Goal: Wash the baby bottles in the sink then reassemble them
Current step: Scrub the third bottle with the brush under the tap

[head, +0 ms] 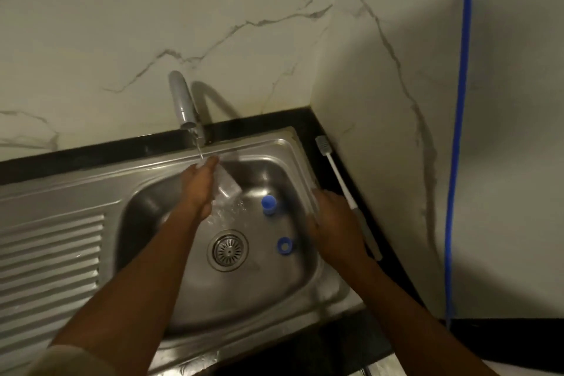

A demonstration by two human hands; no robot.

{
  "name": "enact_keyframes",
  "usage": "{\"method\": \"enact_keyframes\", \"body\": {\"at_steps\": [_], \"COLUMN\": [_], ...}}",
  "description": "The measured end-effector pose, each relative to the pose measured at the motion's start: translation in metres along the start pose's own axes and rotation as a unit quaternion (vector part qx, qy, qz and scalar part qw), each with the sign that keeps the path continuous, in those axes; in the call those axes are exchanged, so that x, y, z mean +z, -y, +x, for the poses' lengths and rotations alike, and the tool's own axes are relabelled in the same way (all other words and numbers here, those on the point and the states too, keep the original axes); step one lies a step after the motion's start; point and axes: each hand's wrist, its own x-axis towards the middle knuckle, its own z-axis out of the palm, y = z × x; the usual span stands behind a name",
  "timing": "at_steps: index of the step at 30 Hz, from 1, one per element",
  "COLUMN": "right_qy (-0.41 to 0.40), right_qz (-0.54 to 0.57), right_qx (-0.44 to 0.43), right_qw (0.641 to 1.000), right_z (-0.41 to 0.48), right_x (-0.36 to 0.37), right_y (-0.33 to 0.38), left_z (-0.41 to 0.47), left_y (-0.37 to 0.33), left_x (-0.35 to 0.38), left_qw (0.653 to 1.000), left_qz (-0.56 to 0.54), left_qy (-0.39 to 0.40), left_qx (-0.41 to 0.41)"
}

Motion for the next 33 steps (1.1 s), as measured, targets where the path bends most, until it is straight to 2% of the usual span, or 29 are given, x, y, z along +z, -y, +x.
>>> {"method": "enact_keyframes", "body": {"at_steps": [3,6,9,11,12,15,17,20,24,27,29,31,33], "right_qy": [0.09,0.163,0.154,0.125,0.104,0.077,0.098,0.132,0.059,0.085,0.042,0.041,0.12], "right_qz": [0.126,0.246,0.314,0.277,0.224,0.085,0.031,-0.069,0.028,0.045,0.091,0.214,0.358], "right_qx": [0.03,0.076,0.111,0.128,0.123,0.04,0.011,-0.047,0.036,0.047,0.109,0.205,0.266], "right_qw": [0.988,0.952,0.93,0.944,0.961,0.993,0.995,0.988,0.997,0.994,0.989,0.954,0.887], "right_z": [0.03,0.058,0.079,0.092,0.1,0.119,0.123,0.126,0.132,0.135,0.138,0.135,0.118], "right_x": [0.02,0.046,0.075,0.09,0.099,0.109,0.112,0.114,0.12,0.117,0.112,0.104,0.102], "right_y": [0.058,0.11,0.14,0.153,0.158,0.17,0.177,0.177,0.163,0.162,0.162,0.158,0.152], "left_z": [0.001,0.0,-0.002,-0.007,-0.01,-0.015,-0.012,-0.007,0.0,-0.004,-0.009,-0.014,-0.018], "left_y": [-0.012,-0.025,-0.029,-0.025,-0.023,-0.011,-0.003,0.004,0.007,0.003,0.0,-0.003,-0.006], "left_x": [0.005,0.001,-0.015,-0.024,-0.029,-0.036,-0.042,-0.05,-0.053,-0.049,-0.045,-0.041,-0.038], "left_qw": [1.0,0.994,0.977,0.964,0.958,0.937,0.912,0.895,0.903,0.917,0.928,0.935,0.948], "left_qz": [0.016,-0.063,-0.13,-0.183,-0.198,-0.246,-0.308,-0.351,-0.337,-0.308,-0.291,-0.289,-0.259], "left_qy": [0.018,0.063,0.102,0.091,0.087,0.078,0.071,0.07,0.093,0.107,0.112,0.114,0.117], "left_qx": [-0.003,-0.071,-0.132,-0.167,-0.186,-0.236,-0.262,-0.267,-0.25,-0.229,-0.203,-0.169,-0.142]}}
